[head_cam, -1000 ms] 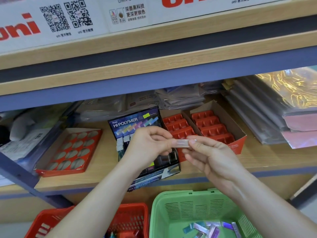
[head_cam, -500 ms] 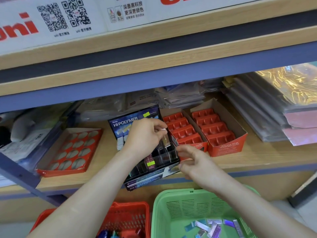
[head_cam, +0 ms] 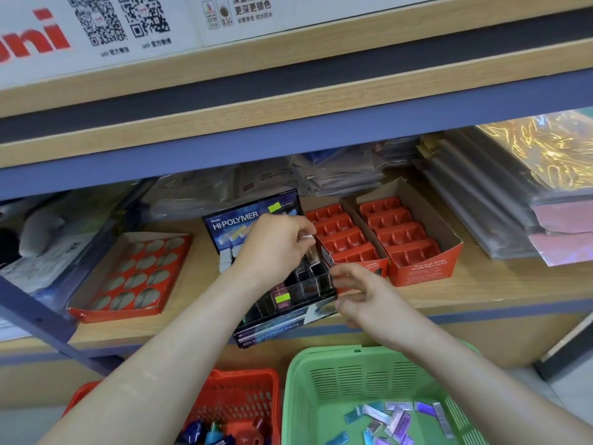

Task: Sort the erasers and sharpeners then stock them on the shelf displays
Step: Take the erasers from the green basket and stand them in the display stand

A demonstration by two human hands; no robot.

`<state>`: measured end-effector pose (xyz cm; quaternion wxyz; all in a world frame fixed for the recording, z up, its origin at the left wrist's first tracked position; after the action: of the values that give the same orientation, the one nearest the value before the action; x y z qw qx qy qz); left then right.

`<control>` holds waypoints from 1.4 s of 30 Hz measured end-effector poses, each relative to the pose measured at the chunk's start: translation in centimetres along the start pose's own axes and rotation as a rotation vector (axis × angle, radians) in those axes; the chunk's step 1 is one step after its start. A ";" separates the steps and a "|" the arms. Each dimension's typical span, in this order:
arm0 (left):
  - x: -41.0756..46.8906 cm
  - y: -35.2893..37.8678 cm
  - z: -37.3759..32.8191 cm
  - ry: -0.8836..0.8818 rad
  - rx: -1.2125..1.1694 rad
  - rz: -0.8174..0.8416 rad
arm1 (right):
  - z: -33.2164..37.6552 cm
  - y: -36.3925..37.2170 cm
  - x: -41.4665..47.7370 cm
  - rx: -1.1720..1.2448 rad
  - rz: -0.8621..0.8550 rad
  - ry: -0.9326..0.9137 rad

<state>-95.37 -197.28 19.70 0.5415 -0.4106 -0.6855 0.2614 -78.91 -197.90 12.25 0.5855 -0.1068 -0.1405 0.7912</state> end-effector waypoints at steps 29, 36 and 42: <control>-30.3 26.5 0.5 -0.126 0.083 1.029 | -28.4 0.1 -7.4 -0.904 0.445 0.227; -35.4 31.5 -1.3 -0.005 0.007 1.209 | -37.1 3.7 -10.9 -0.906 0.688 0.313; -36.6 32.3 0.0 -0.171 -0.053 1.376 | -38.6 3.8 -12.0 -0.776 0.703 0.434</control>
<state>-83.54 -211.24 -25.58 0.1864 -0.7430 -0.3156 0.5600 -65.93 -206.70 -25.26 0.2202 -0.5148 -0.2536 0.7888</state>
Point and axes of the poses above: each hand's wrist, its own x-axis towards the middle knuckle, its own y-axis out of the palm, z = x × y, the point moved 2 cm from there along x, towards the middle knuckle, and after that the axes turned 14 degrees about -z, right-handed, at the moved point
